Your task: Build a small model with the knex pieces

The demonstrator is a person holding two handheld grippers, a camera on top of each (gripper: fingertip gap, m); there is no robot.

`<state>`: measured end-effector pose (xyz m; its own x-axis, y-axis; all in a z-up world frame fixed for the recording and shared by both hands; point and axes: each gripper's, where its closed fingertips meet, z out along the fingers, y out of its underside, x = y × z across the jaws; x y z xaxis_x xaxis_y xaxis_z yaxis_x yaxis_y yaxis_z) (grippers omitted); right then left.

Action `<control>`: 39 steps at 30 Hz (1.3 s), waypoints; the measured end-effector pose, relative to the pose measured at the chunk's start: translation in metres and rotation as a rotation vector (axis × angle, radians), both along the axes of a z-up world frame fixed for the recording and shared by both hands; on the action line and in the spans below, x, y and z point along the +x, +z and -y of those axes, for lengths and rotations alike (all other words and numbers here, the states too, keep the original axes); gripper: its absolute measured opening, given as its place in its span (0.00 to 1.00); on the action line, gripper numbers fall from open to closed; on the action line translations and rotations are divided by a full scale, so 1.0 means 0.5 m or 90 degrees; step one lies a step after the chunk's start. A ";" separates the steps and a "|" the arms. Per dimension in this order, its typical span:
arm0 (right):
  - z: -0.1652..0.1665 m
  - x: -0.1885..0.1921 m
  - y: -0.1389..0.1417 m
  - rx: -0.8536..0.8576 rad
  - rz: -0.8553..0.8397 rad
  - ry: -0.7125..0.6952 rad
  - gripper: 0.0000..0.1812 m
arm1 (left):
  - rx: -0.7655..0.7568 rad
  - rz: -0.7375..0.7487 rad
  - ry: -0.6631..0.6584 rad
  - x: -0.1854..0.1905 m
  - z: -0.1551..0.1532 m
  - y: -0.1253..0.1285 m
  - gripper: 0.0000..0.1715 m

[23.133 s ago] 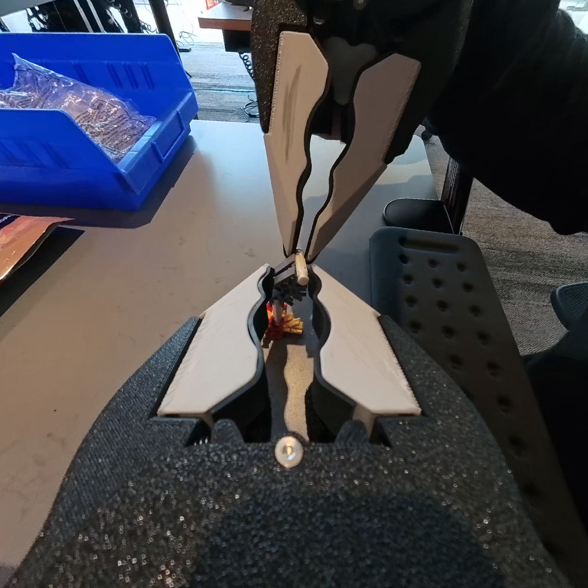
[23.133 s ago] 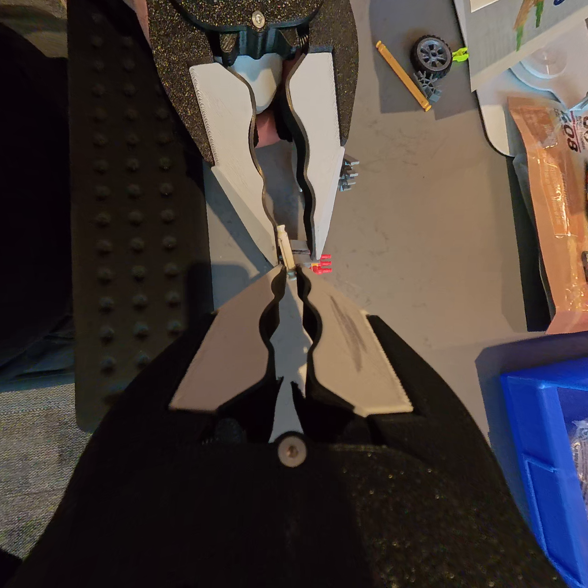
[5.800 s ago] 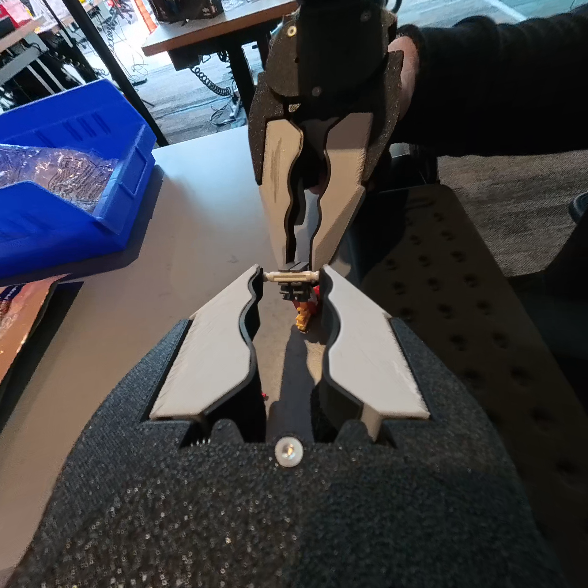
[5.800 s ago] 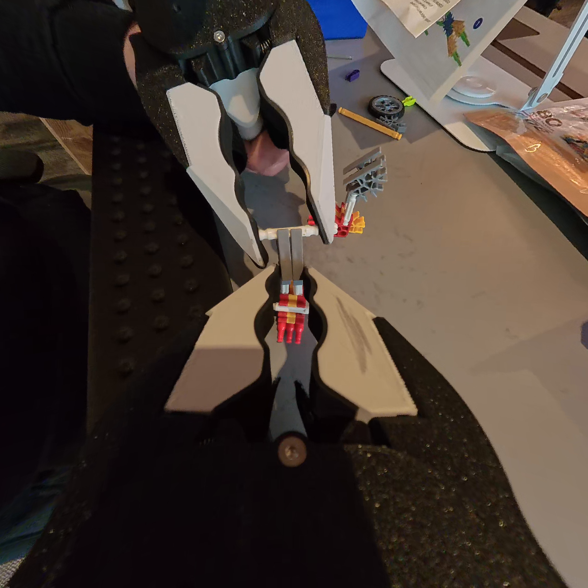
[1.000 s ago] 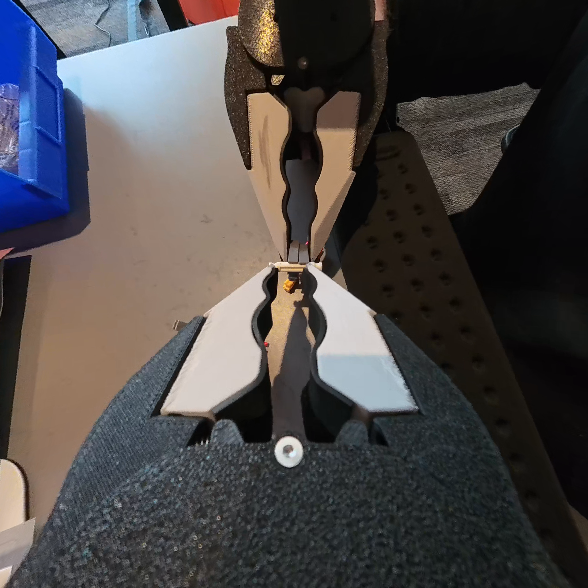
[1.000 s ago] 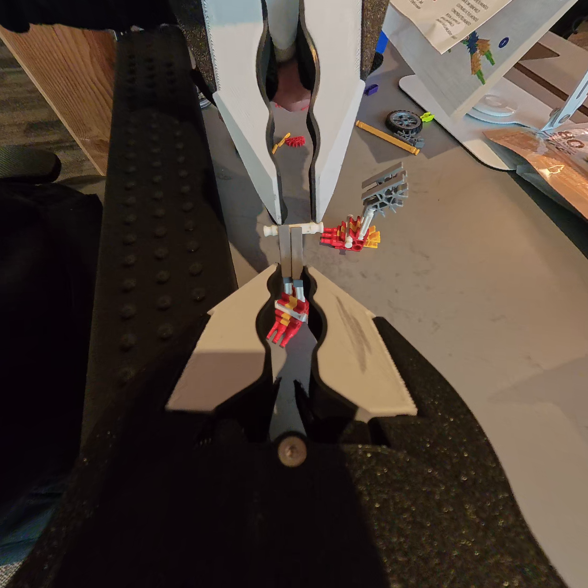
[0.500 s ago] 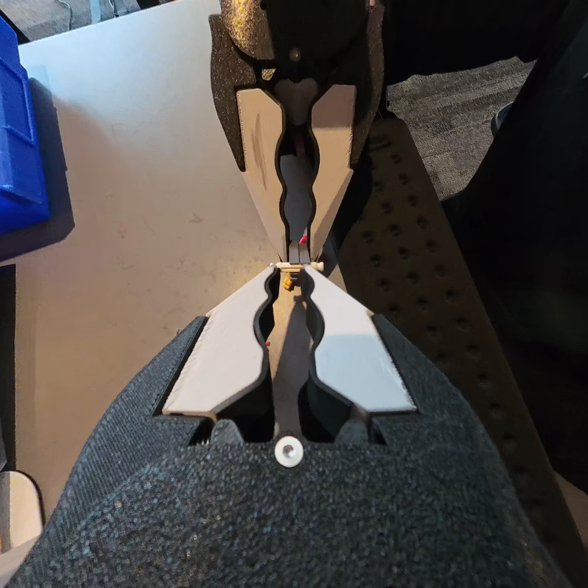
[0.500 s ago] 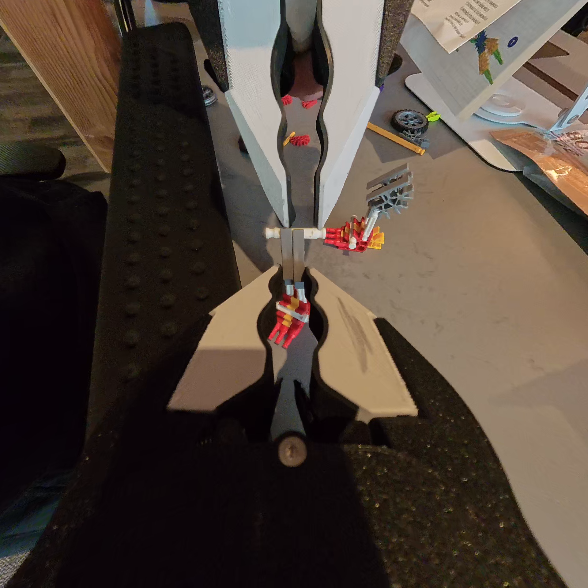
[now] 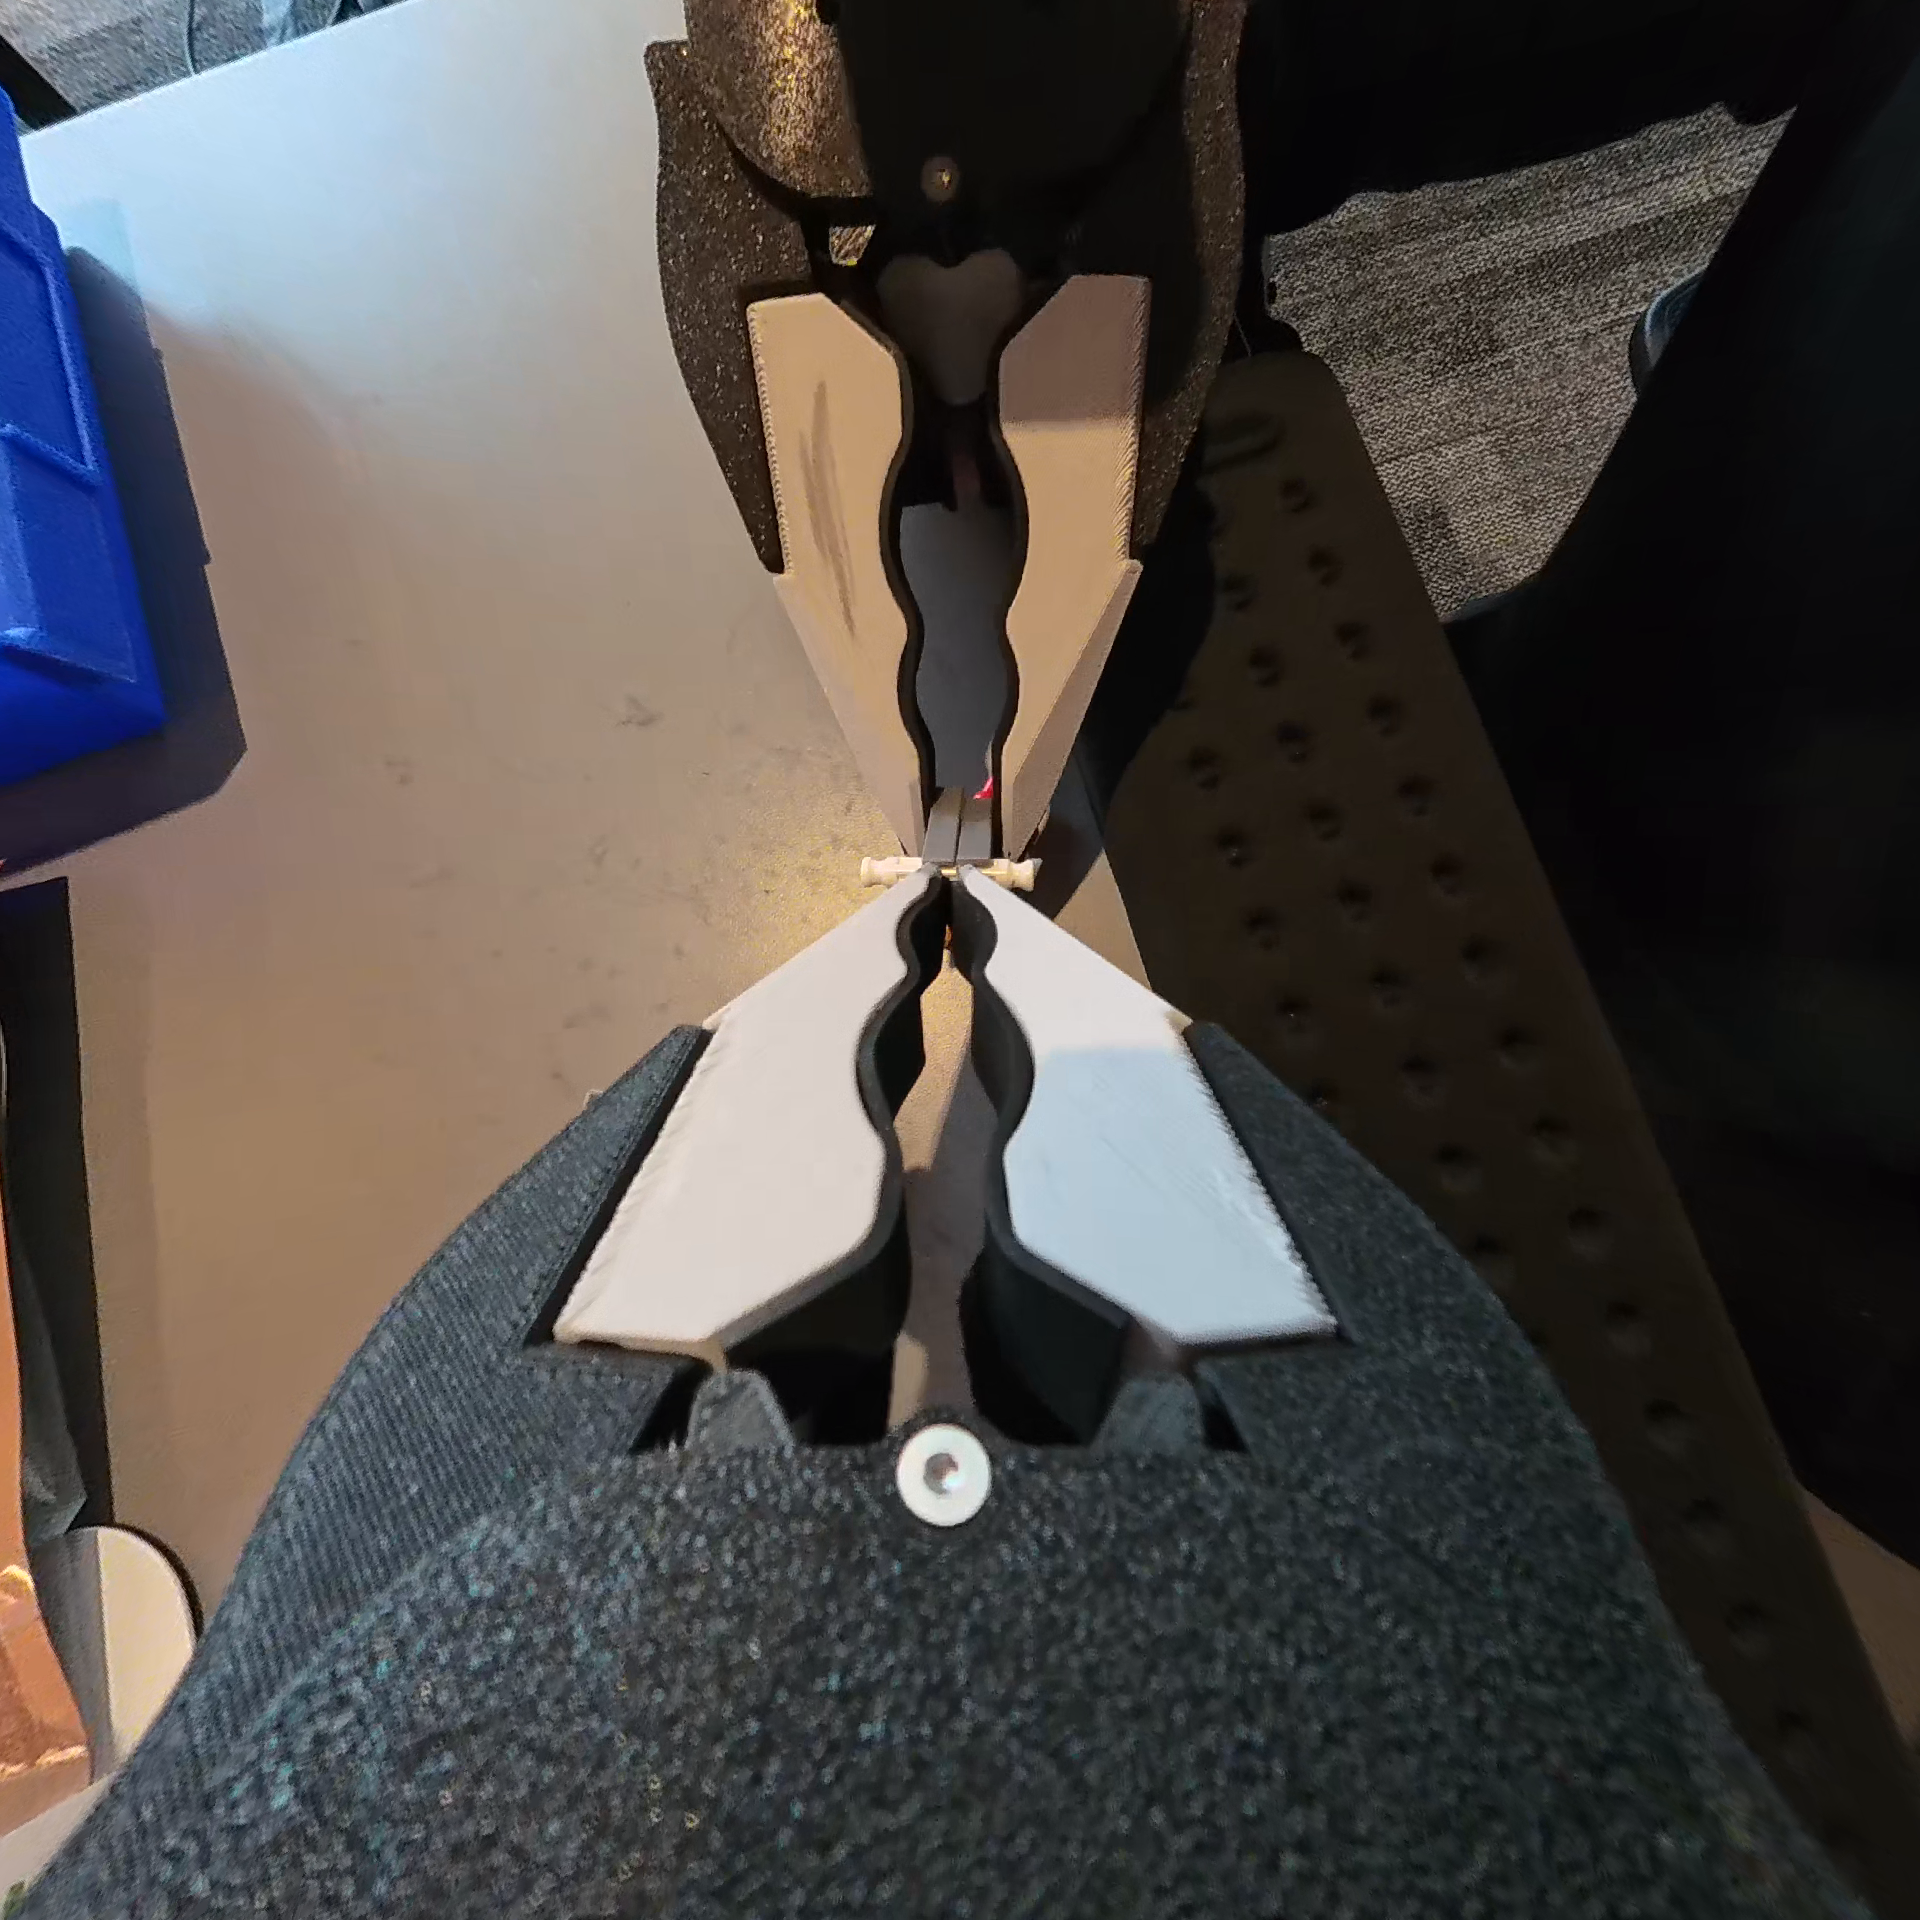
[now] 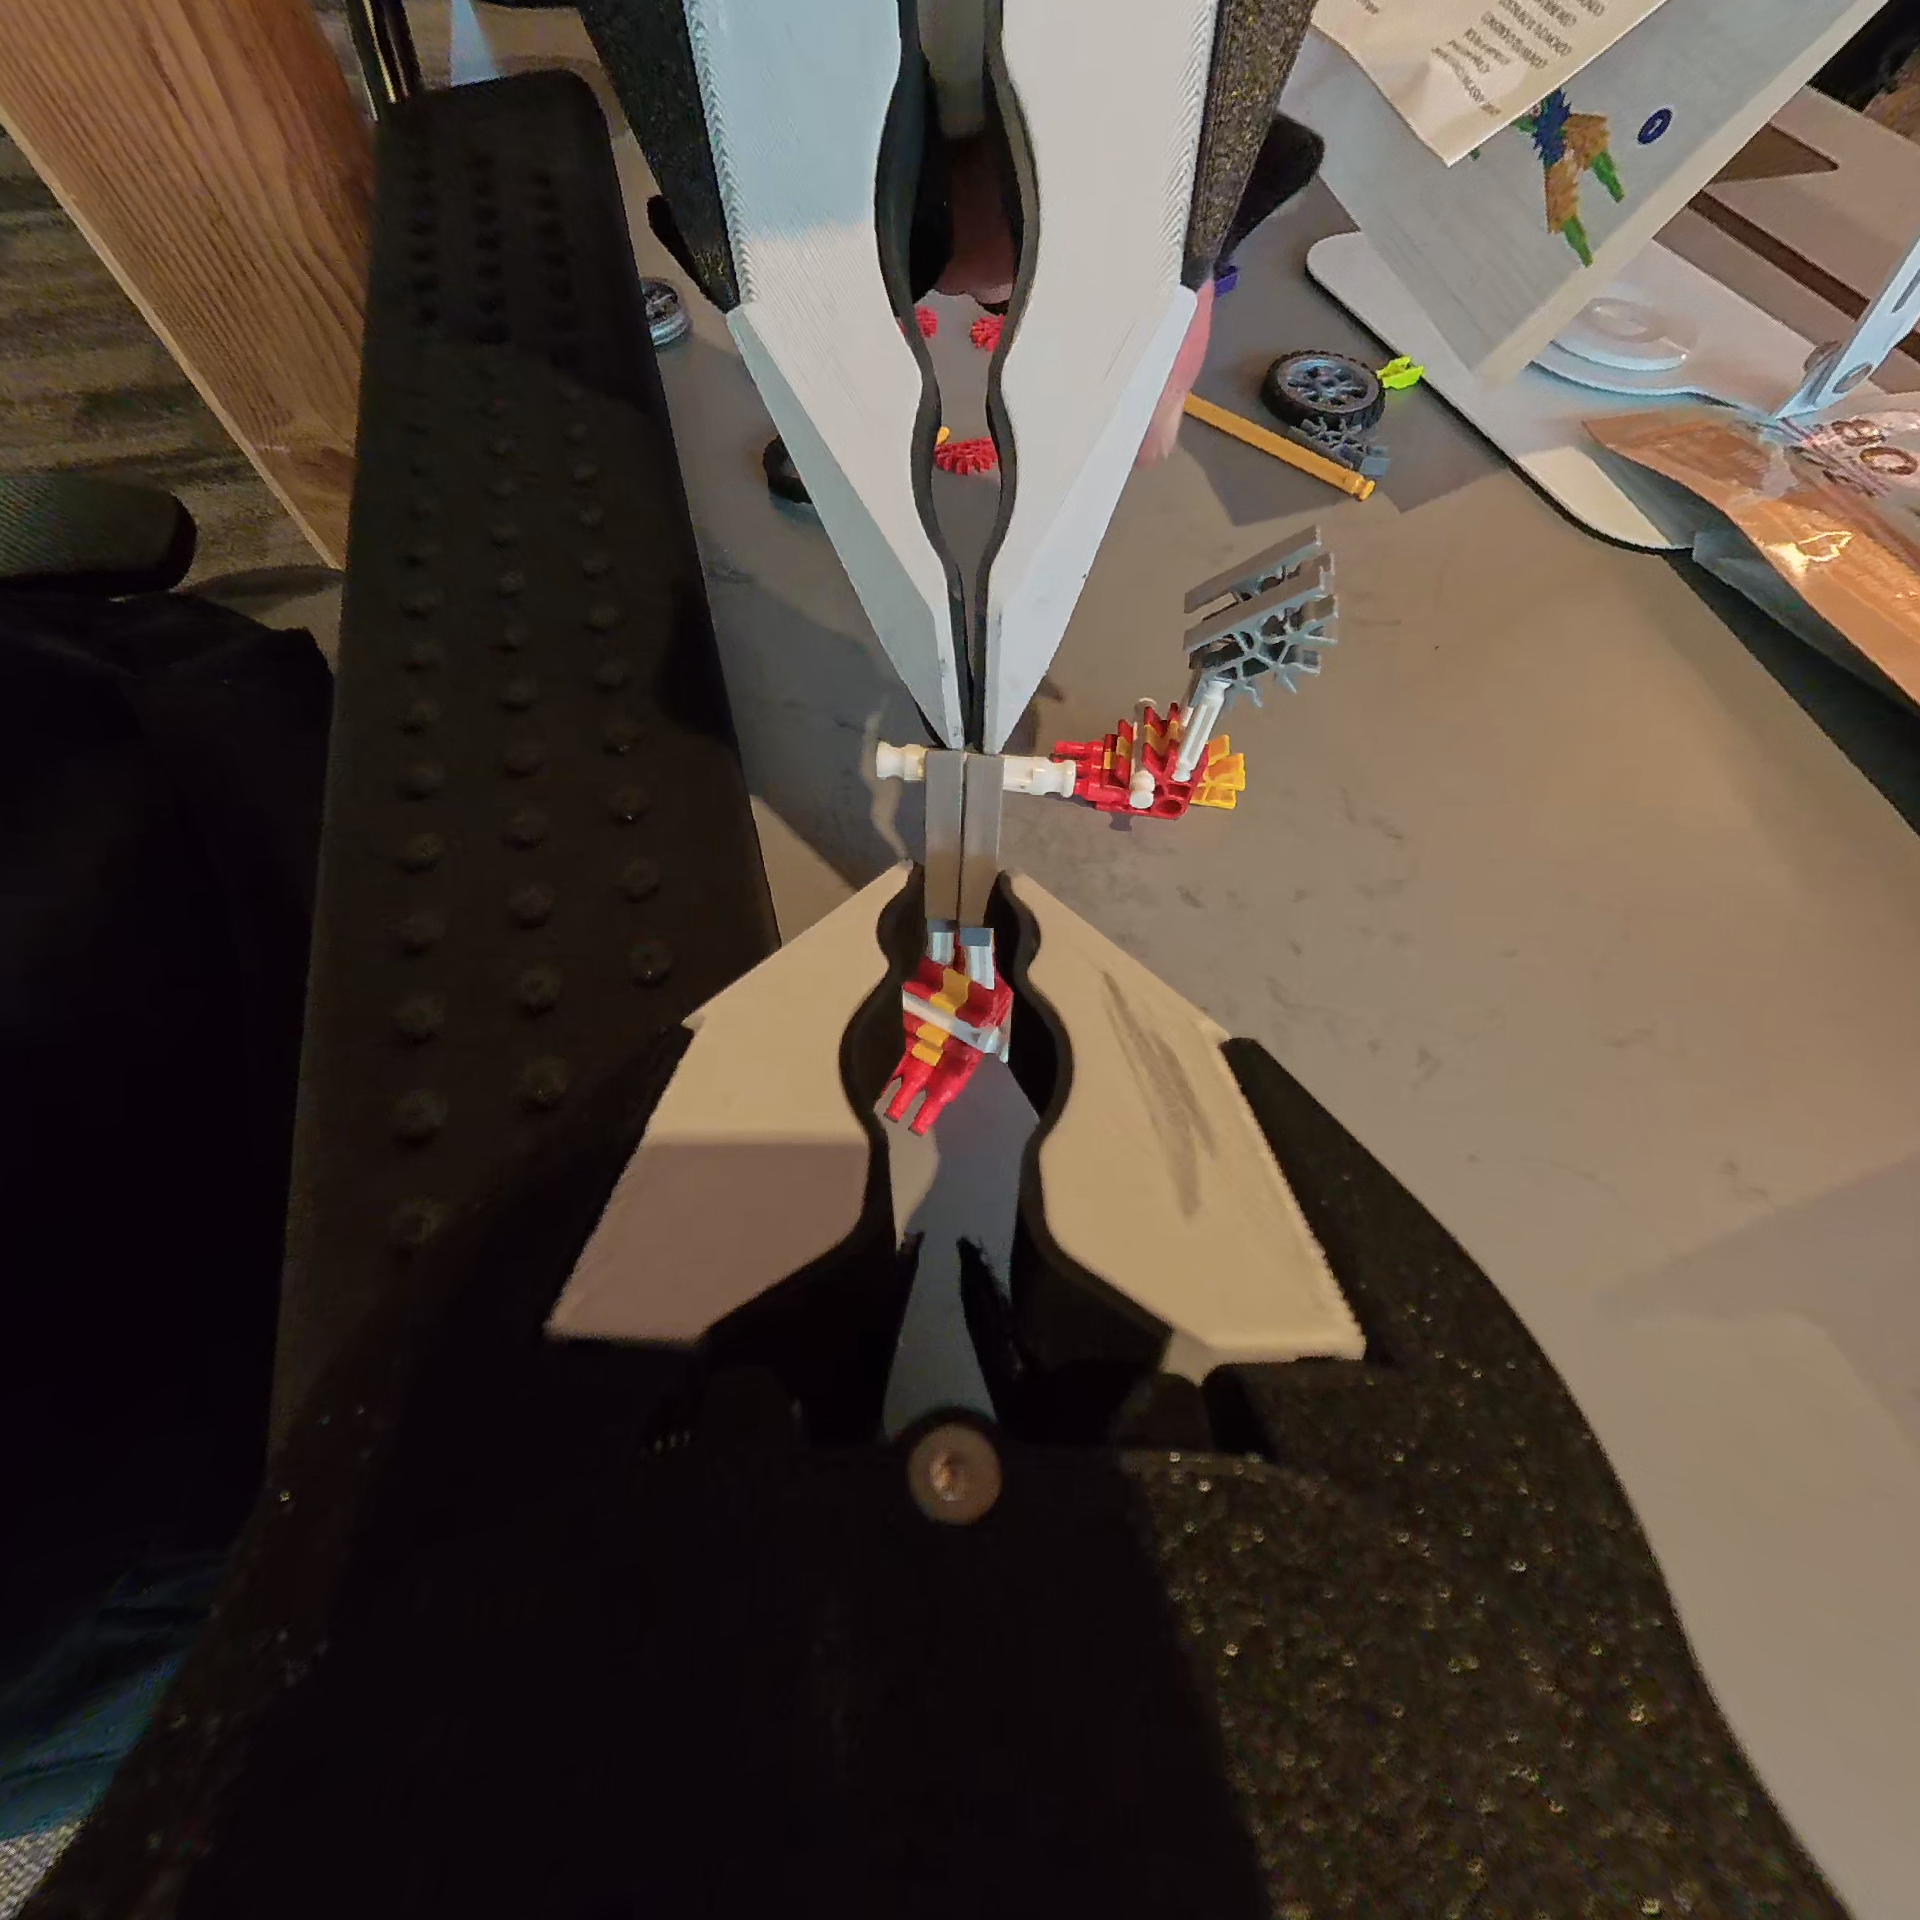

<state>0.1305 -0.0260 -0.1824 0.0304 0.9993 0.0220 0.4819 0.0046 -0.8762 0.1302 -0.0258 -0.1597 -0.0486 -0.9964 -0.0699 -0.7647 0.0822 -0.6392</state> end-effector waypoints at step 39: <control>0.003 -0.004 -0.002 0.024 0.005 -0.007 0.06 | -0.078 -0.026 0.134 0.010 0.000 -0.004 0.00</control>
<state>0.1286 -0.0276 -0.1835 0.0417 0.9974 0.0594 0.4889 0.0315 -0.8718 0.1353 -0.0256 -0.1616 0.1603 -0.9858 0.0504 -0.7820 -0.1580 -0.6029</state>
